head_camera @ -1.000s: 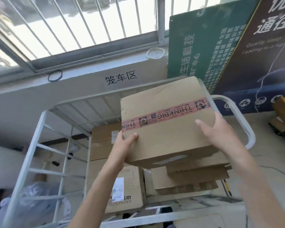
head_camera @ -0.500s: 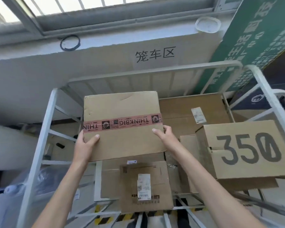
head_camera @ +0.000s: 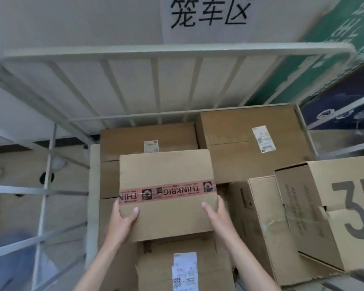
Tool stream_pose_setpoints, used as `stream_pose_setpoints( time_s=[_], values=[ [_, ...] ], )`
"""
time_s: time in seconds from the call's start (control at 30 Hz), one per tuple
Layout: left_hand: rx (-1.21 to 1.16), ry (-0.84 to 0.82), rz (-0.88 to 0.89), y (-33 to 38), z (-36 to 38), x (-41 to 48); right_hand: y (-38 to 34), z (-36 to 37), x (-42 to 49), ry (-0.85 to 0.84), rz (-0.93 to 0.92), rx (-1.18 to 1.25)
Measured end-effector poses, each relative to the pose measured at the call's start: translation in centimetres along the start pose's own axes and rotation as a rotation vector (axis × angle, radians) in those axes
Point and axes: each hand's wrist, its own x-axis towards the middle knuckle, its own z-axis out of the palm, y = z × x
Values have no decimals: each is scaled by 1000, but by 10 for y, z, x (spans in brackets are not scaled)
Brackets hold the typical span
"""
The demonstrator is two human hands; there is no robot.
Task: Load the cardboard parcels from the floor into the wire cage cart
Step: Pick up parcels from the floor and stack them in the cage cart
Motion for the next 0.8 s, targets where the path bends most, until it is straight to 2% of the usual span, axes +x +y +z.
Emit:
stream_pose_setpoints(
  time_s=[0.1, 0.2, 0.4, 0.53, 0.63, 0.7, 0.8],
  values=[
    [83, 8, 2, -3, 19, 3, 16, -18, 4, 61, 1, -94],
    [178, 61, -2, -5, 32, 0, 27, -26, 1, 42, -25, -130],
    [91, -18, -104, 6, 32, -16, 11, -38, -15, -12, -22, -196],
    [267, 111, -45, 31, 60, -68, -12, -67, -66, -15, -238, -152],
    [228, -51, 36, 62, 113, -126, -24, -124, -116, -11, -447, -133],
    [164, -166, 61, 89, 160, -163, -26, -181, -138, 34, -488, -118],
    [48, -291, 66, 136, 234, -210, -14, -283, -141, 274, -486, -102]
  ],
)
